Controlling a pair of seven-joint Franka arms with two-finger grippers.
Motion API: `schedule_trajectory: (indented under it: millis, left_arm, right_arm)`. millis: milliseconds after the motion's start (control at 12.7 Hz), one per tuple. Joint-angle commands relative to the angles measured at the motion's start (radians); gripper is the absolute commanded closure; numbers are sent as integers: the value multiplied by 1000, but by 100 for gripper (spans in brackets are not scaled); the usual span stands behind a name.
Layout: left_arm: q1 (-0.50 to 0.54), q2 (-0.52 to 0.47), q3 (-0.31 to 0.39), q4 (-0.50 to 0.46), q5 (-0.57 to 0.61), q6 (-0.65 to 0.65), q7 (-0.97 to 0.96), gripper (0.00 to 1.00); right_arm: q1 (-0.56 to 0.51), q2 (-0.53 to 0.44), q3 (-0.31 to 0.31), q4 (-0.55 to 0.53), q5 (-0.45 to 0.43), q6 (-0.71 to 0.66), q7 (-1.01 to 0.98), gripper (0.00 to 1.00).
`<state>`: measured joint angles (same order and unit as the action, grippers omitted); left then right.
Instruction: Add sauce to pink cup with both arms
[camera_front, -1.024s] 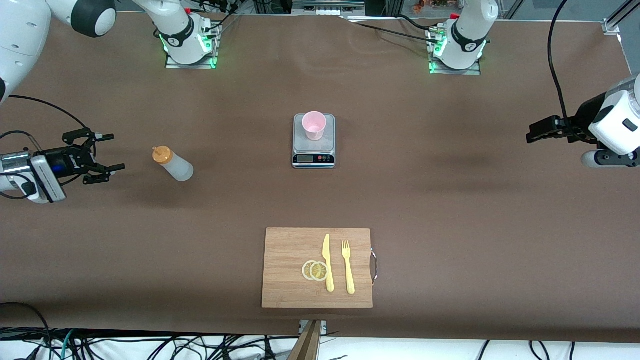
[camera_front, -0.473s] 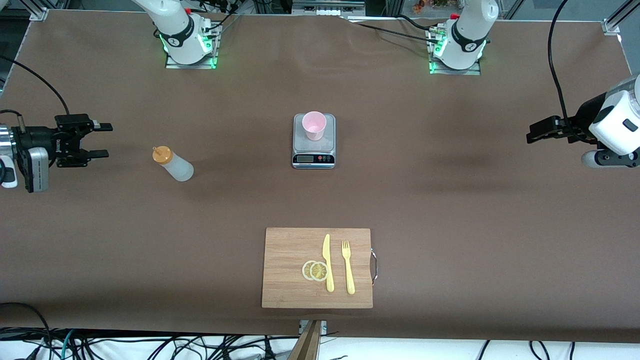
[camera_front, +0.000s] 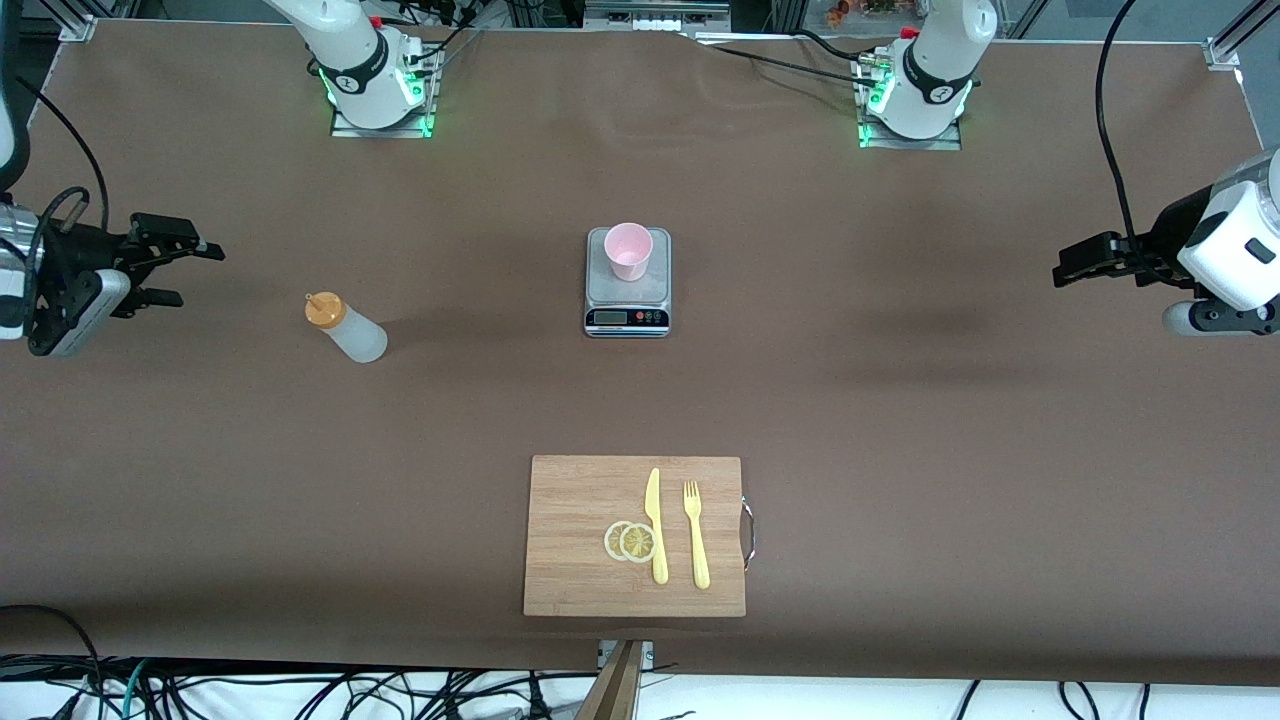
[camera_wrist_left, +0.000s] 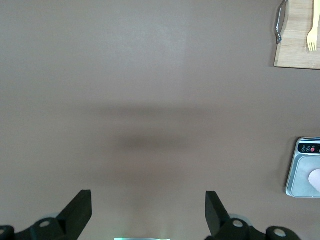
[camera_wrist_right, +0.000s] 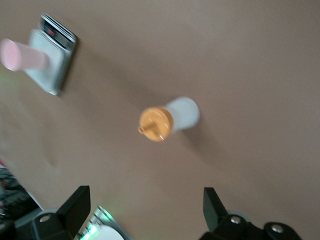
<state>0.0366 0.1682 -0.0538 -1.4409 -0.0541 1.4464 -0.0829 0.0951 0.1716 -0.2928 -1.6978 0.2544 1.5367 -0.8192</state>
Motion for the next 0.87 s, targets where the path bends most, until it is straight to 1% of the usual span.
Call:
schedule_trajectory:
  millis: [0, 79, 236, 473, 552, 630, 788]
  left_arm:
    - [-3, 14, 2, 30, 3, -17, 22, 0]
    - [-3, 14, 2, 30, 3, -17, 22, 0]
    - [-3, 14, 2, 30, 3, -17, 22, 0]
    - [-3, 14, 3, 30, 3, -17, 22, 0]
    - [-3, 14, 3, 30, 3, -17, 22, 0]
    - [-3, 14, 3, 30, 3, -17, 22, 0]
    - [-3, 14, 3, 30, 3, -17, 22, 0]
  right_arm:
    - [-6, -63, 52, -40, -142, 31, 182, 0]
    - [-6, -73, 66, -40, -182, 33, 295, 0]
    - [-6, -87, 96, -40, -227, 33, 540, 0]
    - [-6, -99, 115, -28, -225, 36, 912, 0]
    - [-6, -118, 132, -20, -227, 55, 966, 0]
    - [-6, -142, 138, -17, -225, 91, 974, 0]
    - [-11, -191, 138, -7, -216, 103, 957, 0]
